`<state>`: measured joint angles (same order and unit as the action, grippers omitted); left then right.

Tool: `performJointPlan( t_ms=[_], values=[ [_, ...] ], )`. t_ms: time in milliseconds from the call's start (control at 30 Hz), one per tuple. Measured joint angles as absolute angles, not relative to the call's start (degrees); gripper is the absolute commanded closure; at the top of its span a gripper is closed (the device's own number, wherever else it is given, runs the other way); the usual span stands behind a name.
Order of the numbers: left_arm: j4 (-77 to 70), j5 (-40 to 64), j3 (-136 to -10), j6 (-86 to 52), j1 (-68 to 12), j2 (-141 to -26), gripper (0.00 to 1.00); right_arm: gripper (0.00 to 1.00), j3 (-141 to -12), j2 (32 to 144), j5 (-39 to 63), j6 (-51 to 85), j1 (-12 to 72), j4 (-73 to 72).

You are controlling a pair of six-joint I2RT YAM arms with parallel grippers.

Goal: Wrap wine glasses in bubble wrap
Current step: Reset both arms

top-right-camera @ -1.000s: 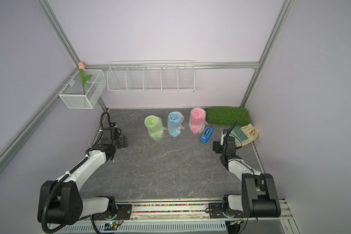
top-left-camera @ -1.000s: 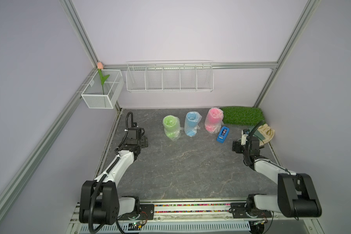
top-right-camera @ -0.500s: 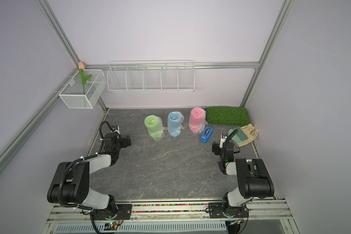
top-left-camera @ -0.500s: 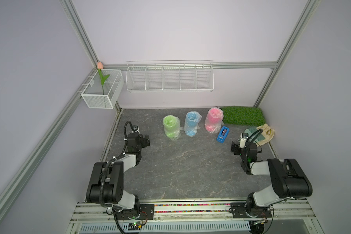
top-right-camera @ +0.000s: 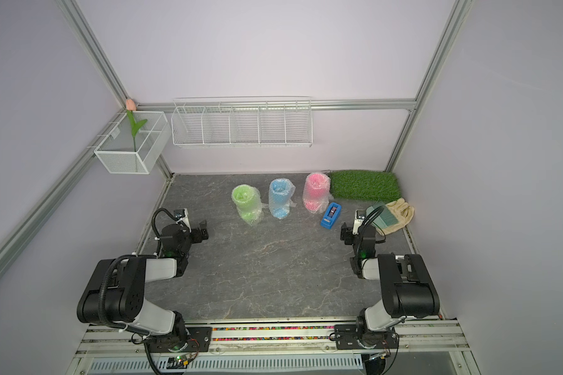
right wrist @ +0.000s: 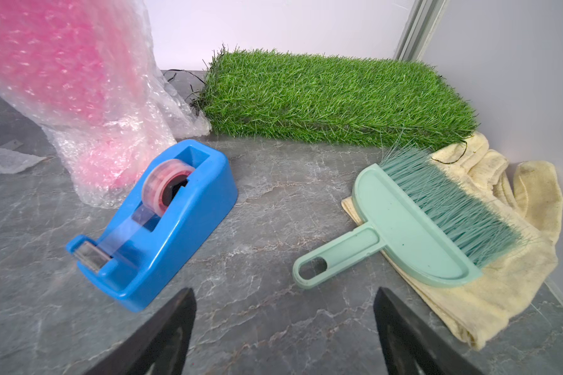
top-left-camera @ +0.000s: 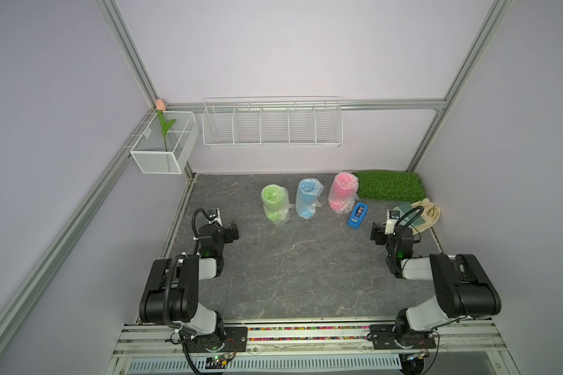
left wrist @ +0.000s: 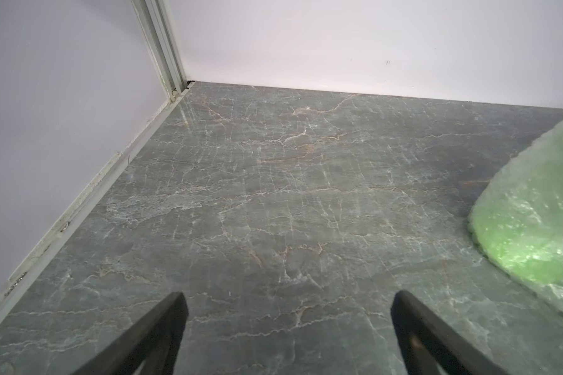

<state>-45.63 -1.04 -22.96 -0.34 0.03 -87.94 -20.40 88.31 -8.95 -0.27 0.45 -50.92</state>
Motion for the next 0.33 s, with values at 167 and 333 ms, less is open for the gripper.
performJointPlan(
  t_ms=[167, 333],
  values=[
    [-47.72, -1.04, -22.96, -0.34, 0.03, -88.18, 0.01, 0.12, -20.43, 88.31, -8.95, -0.40, 0.47, -50.89],
    [-48.47, -1.04, -22.96, -0.34, 0.03, -88.18, 0.01, 0.11, -20.58, 88.31, -8.97, -0.47, 0.47, -50.92]
  ],
)
